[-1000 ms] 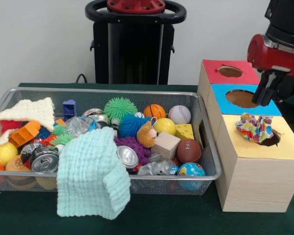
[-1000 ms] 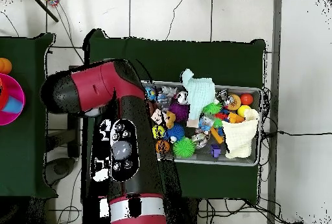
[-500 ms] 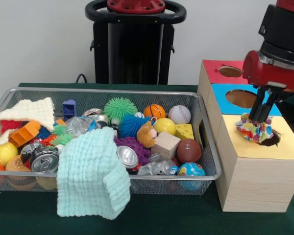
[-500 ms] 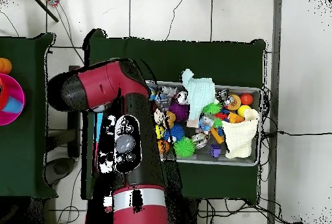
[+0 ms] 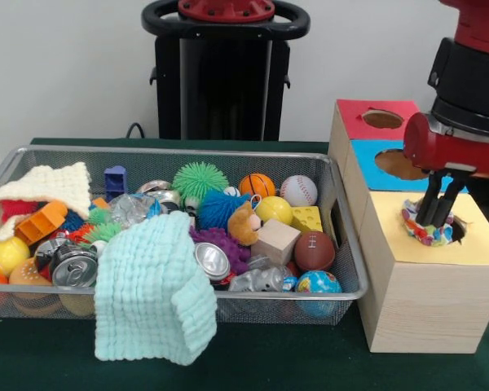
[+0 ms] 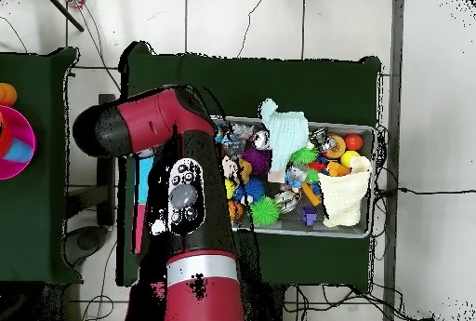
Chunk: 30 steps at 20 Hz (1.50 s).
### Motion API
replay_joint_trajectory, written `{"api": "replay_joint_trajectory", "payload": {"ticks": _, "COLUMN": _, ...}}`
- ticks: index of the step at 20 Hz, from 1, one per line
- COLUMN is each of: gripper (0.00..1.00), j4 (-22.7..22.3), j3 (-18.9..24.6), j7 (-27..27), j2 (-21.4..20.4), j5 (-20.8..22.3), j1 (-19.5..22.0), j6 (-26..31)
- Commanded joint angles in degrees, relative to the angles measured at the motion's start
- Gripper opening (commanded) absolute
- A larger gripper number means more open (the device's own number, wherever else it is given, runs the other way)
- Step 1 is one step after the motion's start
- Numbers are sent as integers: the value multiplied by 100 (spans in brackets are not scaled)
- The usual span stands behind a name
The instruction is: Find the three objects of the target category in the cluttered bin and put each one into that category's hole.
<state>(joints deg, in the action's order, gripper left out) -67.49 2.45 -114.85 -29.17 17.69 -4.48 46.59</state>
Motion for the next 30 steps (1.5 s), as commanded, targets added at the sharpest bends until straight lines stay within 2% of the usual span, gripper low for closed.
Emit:
{"api": "replay_joint_trajectory", "payload": {"ticks": 1, "gripper": 0, "j4": -120, "j3": 333, "j7": 161, "j2": 383, "j5": -181, "j1": 393, "j6": 762}}
{"api": "replay_joint_trajectory", "payload": {"ticks": 7, "gripper": 0, "j4": -94, "j3": 700, "j7": 371, "j2": 563, "j5": -615, "j1": 573, "j6": 1136}}
{"api": "replay_joint_trajectory", "payload": {"ticks": 11, "gripper": 0, "j4": -197, "j3": 893, "j7": 332, "j2": 585, "j5": -909, "j1": 623, "j6": 1347}}
{"api": "replay_joint_trajectory", "payload": {"ticks": 15, "gripper": 0, "j4": -230, "j3": 1025, "j7": 333, "j2": 849, "j5": -1037, "j1": 682, "j6": 1162}}
{"api": "replay_joint_trajectory", "payload": {"ticks": 19, "gripper": 0, "j4": -276, "j3": 1146, "j7": 398, "j2": 1032, "j5": -1088, "j1": 728, "j6": 954}}
{"api": "replay_joint_trajectory", "payload": {"ticks": 30, "gripper": 0, "j4": -399, "j3": 1144, "j7": 319, "j2": 945, "j5": -1027, "j1": 674, "j6": 845}}
